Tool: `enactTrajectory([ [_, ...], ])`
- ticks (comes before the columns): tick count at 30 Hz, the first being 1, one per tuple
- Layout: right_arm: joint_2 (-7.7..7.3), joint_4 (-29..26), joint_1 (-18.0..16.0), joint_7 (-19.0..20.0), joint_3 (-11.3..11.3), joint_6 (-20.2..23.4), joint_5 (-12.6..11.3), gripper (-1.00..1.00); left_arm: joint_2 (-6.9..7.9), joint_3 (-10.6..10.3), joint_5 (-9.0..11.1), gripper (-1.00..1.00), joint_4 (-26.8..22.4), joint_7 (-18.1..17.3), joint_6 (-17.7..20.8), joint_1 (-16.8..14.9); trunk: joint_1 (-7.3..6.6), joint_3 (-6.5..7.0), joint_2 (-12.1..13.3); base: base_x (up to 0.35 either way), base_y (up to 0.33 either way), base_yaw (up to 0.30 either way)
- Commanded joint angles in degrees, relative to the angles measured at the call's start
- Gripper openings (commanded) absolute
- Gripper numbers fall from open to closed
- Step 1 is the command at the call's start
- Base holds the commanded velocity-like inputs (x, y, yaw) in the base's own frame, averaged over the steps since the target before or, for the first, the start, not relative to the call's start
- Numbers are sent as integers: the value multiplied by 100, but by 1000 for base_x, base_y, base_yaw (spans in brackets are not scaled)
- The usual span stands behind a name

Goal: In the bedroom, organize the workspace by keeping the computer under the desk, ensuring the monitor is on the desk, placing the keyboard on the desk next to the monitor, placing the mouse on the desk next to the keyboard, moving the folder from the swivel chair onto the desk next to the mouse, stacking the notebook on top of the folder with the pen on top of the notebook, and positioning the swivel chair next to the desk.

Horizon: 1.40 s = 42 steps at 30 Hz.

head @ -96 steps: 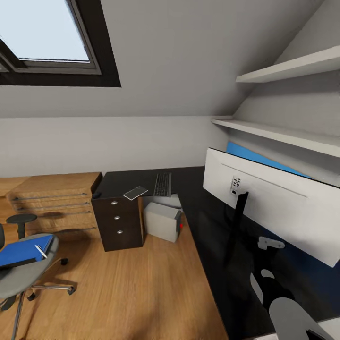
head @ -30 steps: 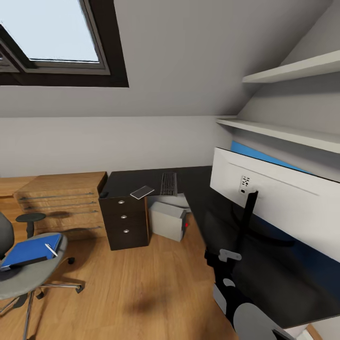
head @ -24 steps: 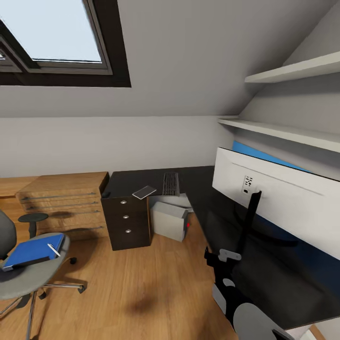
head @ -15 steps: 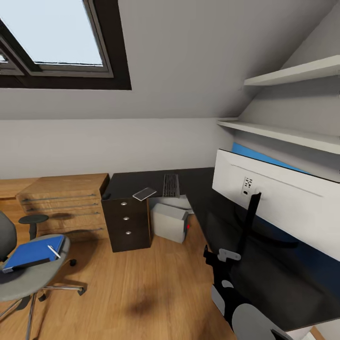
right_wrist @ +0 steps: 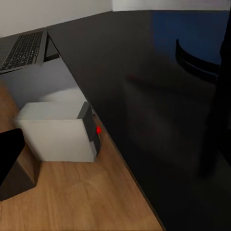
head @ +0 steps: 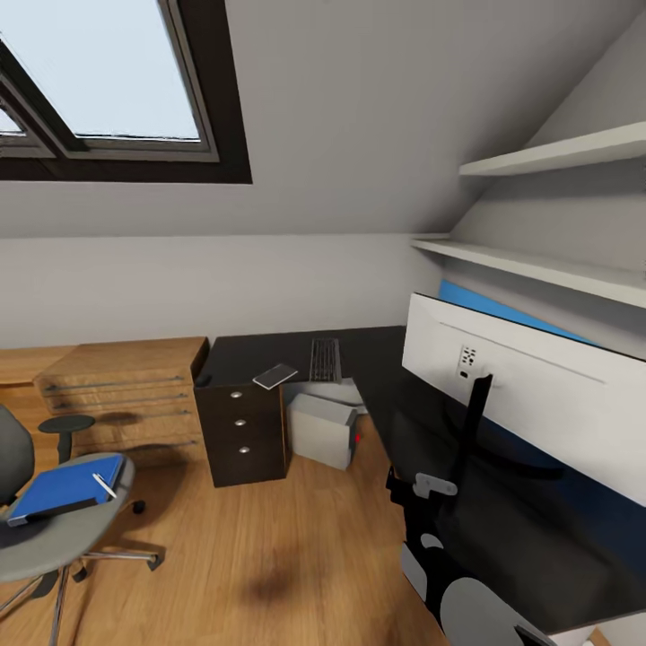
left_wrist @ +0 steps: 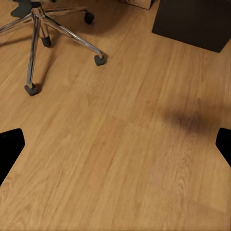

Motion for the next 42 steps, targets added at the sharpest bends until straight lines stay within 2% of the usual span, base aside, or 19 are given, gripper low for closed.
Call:
enactTrajectory([
  [1,3,5,-6,-34,-26,-10,62,100,3,-11,43,100,4,-16,-10,-4,-21,16,35,0,0,0],
  [6,-1,16,-6,-32,-26,-9,66,100,2,17,194,100,8,2,-5,-5,-131,112,236,0,0,0],
  [8,-2,16,-6,-33,-28,-2,63,100,-3,24,361,100,8,9,-1,-4,-175,148,316,0,0,0],
  [10,0,23,-6,-34,-31,5,59,100,-6,24,608,100,8,10,13,-7,-219,185,396,0,0,0],
  [11,2,40,-6,-35,-32,9,56,100,-10,20,793,100,6,5,44,-5,-241,203,436,0,0,0],
  [12,3,57,-6,-35,-35,10,55,100,-11,19,875,100,5,1,74,-5,-263,221,476,0,0,0],
  [15,-1,130,-6,-35,-42,10,51,100,-11,8,1073,100,-9,-18,264,-7,-329,275,597,0,0,0],
  [18,-5,161,-6,-35,-49,6,50,100,-11,2,1136,100,-19,-51,391,-5,-351,293,637,0,0,0],
  [25,-11,209,-6,-25,-45,-8,59,100,-11,-18,1174,100,-15,-186,501,-4,-351,293,637,0,0,0],
  [29,-17,286,-6,-8,-38,-12,85,100,-7,-32,1123,100,-12,-207,512,-5,-351,293,637,0,0,0],
  [37,-42,409,-6,7,-20,-19,115,100,-8,-34,619,100,58,-217,517,-7,-351,293,637,120,0,0],
  [42,-47,423,-6,8,-18,-20,118,100,-14,-31,531,100,84,-218,518,-9,-351,293,637,292,0,0],
])
